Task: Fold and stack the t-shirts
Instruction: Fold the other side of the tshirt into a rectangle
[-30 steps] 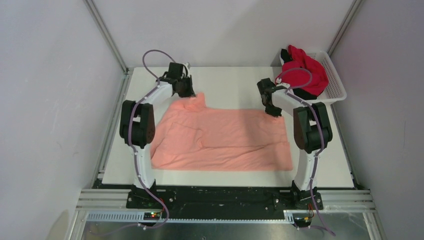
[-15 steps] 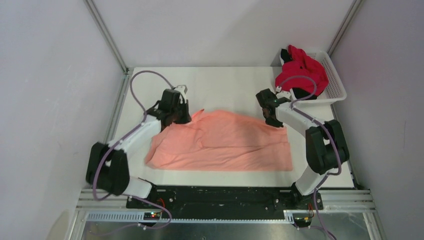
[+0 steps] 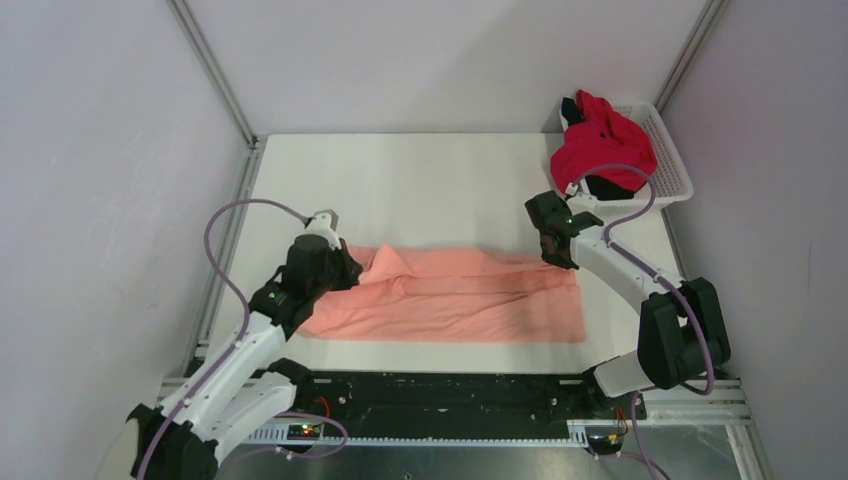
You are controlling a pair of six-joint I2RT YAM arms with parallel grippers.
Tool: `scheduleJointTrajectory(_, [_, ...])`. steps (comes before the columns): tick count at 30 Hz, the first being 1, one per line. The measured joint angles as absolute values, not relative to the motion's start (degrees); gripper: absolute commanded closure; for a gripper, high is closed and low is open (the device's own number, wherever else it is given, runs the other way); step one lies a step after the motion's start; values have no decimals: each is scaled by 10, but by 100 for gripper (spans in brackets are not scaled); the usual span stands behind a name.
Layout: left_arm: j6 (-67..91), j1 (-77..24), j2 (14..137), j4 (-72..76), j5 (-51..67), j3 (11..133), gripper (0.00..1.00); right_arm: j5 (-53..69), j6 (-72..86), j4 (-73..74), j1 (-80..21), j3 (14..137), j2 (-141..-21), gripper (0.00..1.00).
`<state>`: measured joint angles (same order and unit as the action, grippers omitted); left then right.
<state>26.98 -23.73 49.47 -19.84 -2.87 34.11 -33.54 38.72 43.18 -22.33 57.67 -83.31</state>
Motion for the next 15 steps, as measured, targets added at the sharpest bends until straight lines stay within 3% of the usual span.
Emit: scheduleJointTrajectory(15, [378,-246,356,-246,-58,254,100,-324,387,443,-213,566,-826,100])
